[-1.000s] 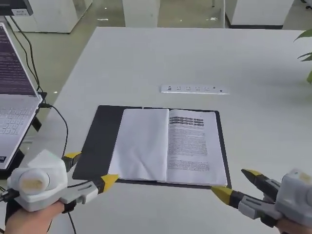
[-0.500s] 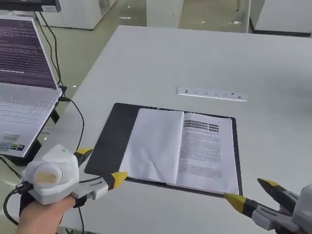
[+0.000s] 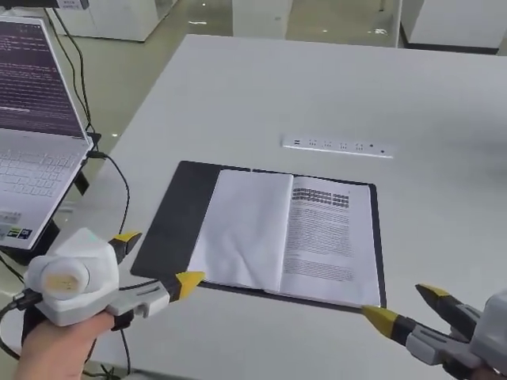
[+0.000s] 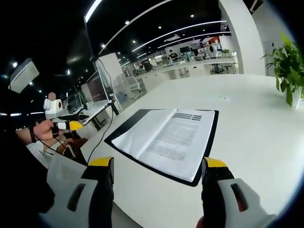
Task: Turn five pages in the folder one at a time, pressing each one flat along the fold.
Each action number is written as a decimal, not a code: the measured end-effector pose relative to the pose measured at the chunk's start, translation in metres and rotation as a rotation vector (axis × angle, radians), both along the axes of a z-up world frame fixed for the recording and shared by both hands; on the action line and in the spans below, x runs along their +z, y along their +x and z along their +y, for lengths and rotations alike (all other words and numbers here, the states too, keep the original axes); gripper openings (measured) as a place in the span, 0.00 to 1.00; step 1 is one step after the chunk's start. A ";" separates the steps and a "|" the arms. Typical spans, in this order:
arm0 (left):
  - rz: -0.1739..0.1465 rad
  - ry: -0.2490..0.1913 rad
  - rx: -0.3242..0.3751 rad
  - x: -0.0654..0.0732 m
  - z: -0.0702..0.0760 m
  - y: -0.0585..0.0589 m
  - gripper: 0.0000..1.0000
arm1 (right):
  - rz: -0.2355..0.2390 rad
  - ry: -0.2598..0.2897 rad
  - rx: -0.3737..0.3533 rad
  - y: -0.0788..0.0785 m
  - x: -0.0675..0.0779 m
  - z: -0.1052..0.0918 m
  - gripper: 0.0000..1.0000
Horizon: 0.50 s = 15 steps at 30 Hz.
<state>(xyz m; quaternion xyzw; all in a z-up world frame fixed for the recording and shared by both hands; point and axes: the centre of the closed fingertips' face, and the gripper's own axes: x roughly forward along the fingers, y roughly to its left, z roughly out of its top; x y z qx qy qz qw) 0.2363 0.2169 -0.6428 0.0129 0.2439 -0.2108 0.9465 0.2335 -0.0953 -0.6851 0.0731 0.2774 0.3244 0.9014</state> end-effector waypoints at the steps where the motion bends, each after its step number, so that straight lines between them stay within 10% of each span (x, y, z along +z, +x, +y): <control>1: -0.002 -0.002 -0.001 0.000 -0.001 0.001 0.78 | -0.003 -0.012 0.007 -0.001 -0.001 0.000 0.75; 15: 0.009 -0.019 -0.035 0.000 -0.011 0.002 0.79 | -0.007 0.011 -0.039 -0.006 0.001 -0.007 0.75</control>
